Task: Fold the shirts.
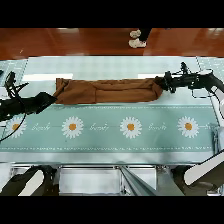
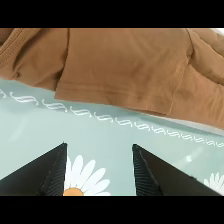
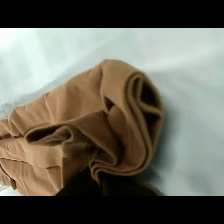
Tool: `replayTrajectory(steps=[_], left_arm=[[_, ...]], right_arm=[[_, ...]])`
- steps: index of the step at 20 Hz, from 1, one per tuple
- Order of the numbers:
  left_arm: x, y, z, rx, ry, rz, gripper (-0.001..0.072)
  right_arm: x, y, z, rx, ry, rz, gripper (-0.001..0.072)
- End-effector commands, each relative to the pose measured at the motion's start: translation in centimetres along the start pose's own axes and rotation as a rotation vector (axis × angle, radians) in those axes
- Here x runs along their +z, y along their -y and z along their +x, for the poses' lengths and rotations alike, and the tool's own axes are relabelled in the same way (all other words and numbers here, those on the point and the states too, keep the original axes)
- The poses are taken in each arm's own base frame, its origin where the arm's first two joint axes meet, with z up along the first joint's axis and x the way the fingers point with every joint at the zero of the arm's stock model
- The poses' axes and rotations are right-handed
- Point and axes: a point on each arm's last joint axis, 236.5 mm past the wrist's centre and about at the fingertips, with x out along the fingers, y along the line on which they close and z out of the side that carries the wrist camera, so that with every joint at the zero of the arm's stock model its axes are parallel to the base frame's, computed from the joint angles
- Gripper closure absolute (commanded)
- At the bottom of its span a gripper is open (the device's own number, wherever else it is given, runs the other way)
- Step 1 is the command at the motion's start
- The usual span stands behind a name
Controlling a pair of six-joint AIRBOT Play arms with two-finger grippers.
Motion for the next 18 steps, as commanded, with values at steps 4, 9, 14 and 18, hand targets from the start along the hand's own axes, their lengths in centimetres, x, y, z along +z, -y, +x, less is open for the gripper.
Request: replayTrajectory(steps=[4, 9, 14, 18], left_arm=[[0.4, 0.5, -0.1, -0.013, 0.011, 0.015, 0.0213], [1.9, 7.3, -0.1, -0.187, 0.090, 0.164, 0.0681], [-0.4, 17.5, 6.2, -0.308, -0.027, 0.316, 0.0682], [-7.2, 27.1, 14.4, -0.404, -0.278, 0.396, 0.0682]], right_arm=[[0.0, -3.6, -3.3, -0.006, 0.008, -0.120, 0.0691], [-2.1, -6.6, -11.6, -0.042, 0.079, -0.231, 0.0691], [-7.4, -7.9, -17.9, -0.056, 0.168, -0.281, 0.0691], [-11.8, -9.3, -20.3, -0.061, 0.227, -0.309, 0.0691]])
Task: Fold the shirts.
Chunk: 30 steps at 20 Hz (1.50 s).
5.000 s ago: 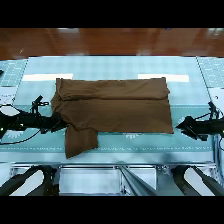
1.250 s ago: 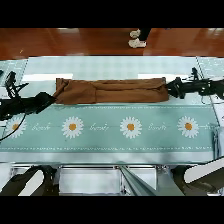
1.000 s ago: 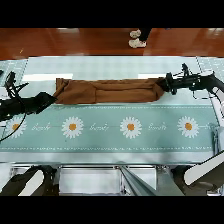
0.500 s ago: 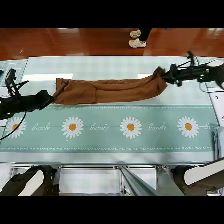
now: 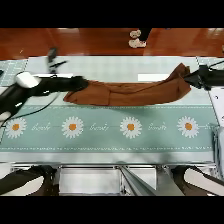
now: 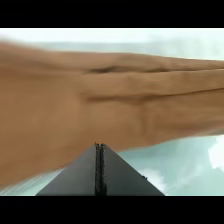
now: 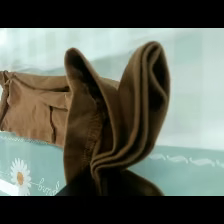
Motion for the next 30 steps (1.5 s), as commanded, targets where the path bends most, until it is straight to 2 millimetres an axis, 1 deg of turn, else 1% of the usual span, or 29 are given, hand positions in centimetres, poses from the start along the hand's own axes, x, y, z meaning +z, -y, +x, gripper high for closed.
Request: replayTrajectory(steps=[1, 3, 4, 5, 7, 8, 10, 12, 13, 14, 15, 16, 17, 18, 19, 20, 21, 22, 23, 24, 25, 26, 27, 28, 30], left_arm=[[-3.8, 7.5, 9.9, -0.121, -0.212, 0.042, 0.0683], [-7.3, 11.3, 14.3, -0.167, -0.344, 0.080, 0.0682], [-8.8, 12.6, 15.9, -0.176, -0.388, 0.092, 0.0683], [-10.3, 13.9, 17.3, -0.184, -0.427, 0.100, 0.0682], [-12.7, 15.7, 19.3, -0.200, -0.482, 0.092, 0.0683], [-13.9, 16.3, 19.9, -0.205, -0.511, 0.085, 0.0683], [-16.1, 17.5, 20.2, -0.218, -0.564, 0.093, 0.0682], [-17.1, 18.7, 20.1, -0.236, -0.577, 0.103, 0.0682], [-17.1, 18.8, 20.1, -0.237, -0.576, 0.105, 0.0682], [-16.3, 18.4, 19.8, -0.235, -0.572, 0.099, 0.0682], [-14.9, 17.4, 19.2, -0.228, -0.566, 0.097, 0.0682], [-12.8, 15.5, 18.1, -0.201, -0.561, 0.109, 0.0682], [-10.4, 12.4, 16.4, -0.139, -0.559, 0.131, 0.0682], [-7.8, 9.3, 14.2, -0.070, -0.544, 0.140, 0.0682], [-4.9, 5.7, 11.4, 0.006, -0.502, 0.127, 0.0682], [-2.6, 2.8, 8.3, 0.060, -0.442, 0.090, 0.0682], [-0.7, 0.1, 4.7, 0.099, -0.365, 0.043, 0.0682], [0.2, -2.3, 1.0, 0.132, -0.291, 0.007, 0.0682], [0.3, -4.6, -2.9, 0.169, -0.212, -0.023, 0.0681], [-0.3, -6.4, -6.3, 0.204, -0.149, -0.058, 0.0682], [-1.4, -8.0, -9.6, 0.239, -0.088, -0.094, 0.0682], [-2.7, -9.2, -11.9, 0.266, -0.042, -0.126, 0.0682], [-4.1, -10.1, -14.0, 0.291, -0.003, -0.159, 0.0682], [-5.2, -10.7, -15.5, 0.311, 0.035, -0.183, 0.0682], [-6.7, -11.1, -17.6, 0.334, 0.097, -0.202, 0.0682]], right_arm=[[-3.1, -2.2, -2.7, -0.006, 0.047, -0.030, 0.0691], [-4.2, -3.6, -3.4, 0.008, 0.068, -0.043, 0.0691], [-4.6, -4.0, -3.7, 0.008, 0.075, -0.044, 0.0691], [-4.9, -4.4, -4.0, 0.011, 0.081, -0.048, 0.0691], [-5.2, -5.5, -4.5, 0.025, 0.094, -0.065, 0.0690], [-5.2, -5.9, -4.7, 0.031, 0.102, -0.069, 0.0691], [-5.3, -6.1, -4.8, 0.034, 0.104, -0.067, 0.0690], [-5.3, -6.1, -4.7, 0.035, 0.101, -0.068, 0.0691], [-5.3, -6.1, -4.7, 0.035, 0.101, -0.064, 0.0691], [-5.3, -6.2, -4.7, 0.038, 0.102, -0.060, 0.0691], [-5.3, -6.3, -4.7, 0.044, 0.104, -0.058, 0.0691], [-5.2, -6.6, -4.8, 0.056, 0.108, -0.057, 0.0691], [-5.2, -7.1, -4.5, 0.067, 0.107, -0.063, 0.0691], [-5.3, -7.6, -4.0, 0.075, 0.098, -0.077, 0.0690], [-5.5, -8.5, -3.0, 0.091, 0.082, -0.089, 0.0691], [-5.6, -9.6, -1.7, 0.116, 0.065, -0.100, 0.0690], [-5.4, -11.0, 0.1, 0.155, 0.055, -0.108, 0.0691], [-5.2, -12.4, 1.9, 0.194, 0.049, -0.108, 0.0691], [-5.0, -13.9, 4.2, 0.229, 0.032, -0.117, 0.0691], [-5.1, -15.4, 6.5, 0.253, 0.009, -0.133, 0.0691], [-5.2, -17.0, 9.1, 0.270, -0.017, -0.149, 0.0691], [-5.3, -18.4, 11.6, 0.283, -0.042, -0.162, 0.0691], [-5.5, -20.0, 14.3, 0.305, -0.071, -0.169, 0.0691], [-5.7, -21.3, 16.6, 0.326, -0.098, -0.171, 0.0690], [-6.5, -23.5, 21.0, 0.363, -0.153, -0.171, 0.0691]])
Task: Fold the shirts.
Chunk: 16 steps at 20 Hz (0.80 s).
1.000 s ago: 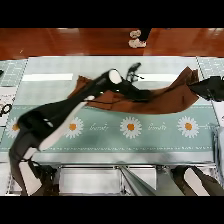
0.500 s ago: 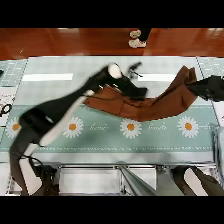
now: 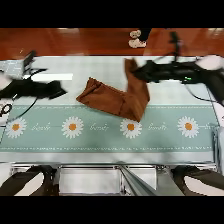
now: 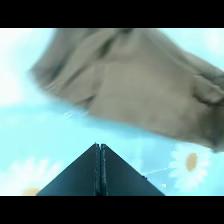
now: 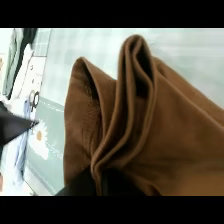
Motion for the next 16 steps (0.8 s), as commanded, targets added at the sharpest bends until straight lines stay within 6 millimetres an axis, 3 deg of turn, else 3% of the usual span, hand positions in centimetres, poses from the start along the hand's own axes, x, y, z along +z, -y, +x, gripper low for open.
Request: replayTrajectory(steps=[1, 5, 11, 12, 13, 14, 16], left_arm=[[-2.8, -3.5, -3.7, 0.062, 0.139, -0.063, 0.0682], [-2.8, -2.8, -4.7, 0.045, 0.178, -0.059, 0.0681], [-2.9, -3.0, -4.3, 0.044, 0.167, -0.066, 0.0681], [-2.9, -3.0, -4.3, 0.044, 0.167, -0.067, 0.0681], [-2.9, -3.0, -4.3, 0.044, 0.167, -0.067, 0.0682], [-2.9, -3.0, -4.3, 0.044, 0.167, -0.067, 0.0681], [-2.8, -3.1, -4.3, 0.046, 0.173, -0.067, 0.0681]], right_arm=[[-0.2, -1.7, 9.5, 0.073, -0.066, 0.010, 0.0691], [-1.9, -1.1, 15.4, 0.089, -0.147, 0.045, 0.0690], [-3.4, 0.6, 19.4, 0.079, -0.161, 0.094, 0.0689], [-3.5, 0.9, 19.8, 0.080, -0.159, 0.108, 0.0615], [-3.6, 1.0, 20.0, 0.079, -0.160, 0.112, 0.0371], [-3.7, 1.1, 20.0, 0.076, -0.162, 0.101, 0.0300], [-4.0, 0.8, 18.9, 0.096, -0.205, 0.114, 0.0300]])
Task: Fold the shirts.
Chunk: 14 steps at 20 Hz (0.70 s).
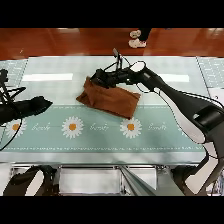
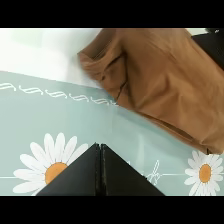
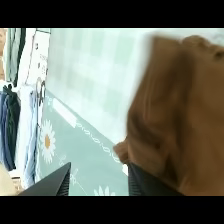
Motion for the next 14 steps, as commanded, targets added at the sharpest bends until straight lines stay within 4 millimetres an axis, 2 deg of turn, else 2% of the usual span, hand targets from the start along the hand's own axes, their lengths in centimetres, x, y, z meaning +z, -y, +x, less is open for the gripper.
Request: replayTrajectory(steps=[1, 3, 4, 5, 6, 7, 8, 9, 10, 11, 12, 13, 14], left_arm=[[0.5, -0.1, 0.0, 0.004, 0.021, -0.001, 0.0681], [1.3, -0.4, -0.1, 0.014, 0.056, -0.001, 0.0681], [1.5, -0.7, -0.2, 0.020, 0.064, -0.009, 0.0681], [1.6, -1.1, -0.3, 0.027, 0.066, -0.021, 0.0681], [1.6, -1.5, -0.5, 0.034, 0.065, -0.034, 0.0681], [1.6, -2.0, -0.7, 0.042, 0.062, -0.049, 0.0681], [1.6, -2.3, -0.8, 0.047, 0.061, -0.059, 0.0681], [1.5, -2.4, -0.8, 0.048, 0.058, -0.061, 0.0681], [1.3, -2.3, -0.8, 0.044, 0.051, -0.062, 0.0681], [1.0, -2.0, -0.6, 0.028, 0.044, -0.072, 0.0681], [0.6, -1.7, -0.4, 0.013, 0.031, -0.080, 0.0681], [0.2, -1.4, -0.1, 0.000, 0.020, -0.086, 0.0681], [-0.3, -1.2, 0.2, -0.006, 0.005, -0.082, 0.0681]], right_arm=[[-0.7, -0.3, -1.2, 0.029, -0.067, 0.048, 0.0301], [-0.7, -1.2, -5.7, 0.055, -0.134, 0.047, 0.0302], [-0.5, -1.3, -9.0, 0.035, -0.162, 0.030, 0.0302], [-0.5, -0.7, -13.3, -0.039, -0.183, -0.006, 0.0302], [-0.6, 1.1, -18.2, -0.186, -0.190, -0.043, 0.0302], [-0.8, 3.7, -23.3, -0.381, -0.179, -0.065, 0.0302], [-1.3, 6.8, -29.4, -0.613, -0.132, -0.066, 0.0302], [-2.1, 9.5, -34.7, -0.805, -0.062, -0.026, 0.0302], [-3.5, 11.8, -38.9, -0.929, 0.027, 0.034, 0.0302], [-5.3, 13.4, -40.5, -0.946, 0.103, 0.094, 0.0301], [-7.5, 15.1, -40.3, -0.895, 0.171, 0.174, 0.0301], [-9.3, 16.4, -38.9, -0.812, 0.228, 0.252, 0.0298], [-10.7, 17.4, -36.7, -0.703, 0.262, 0.306, 0.0295]])
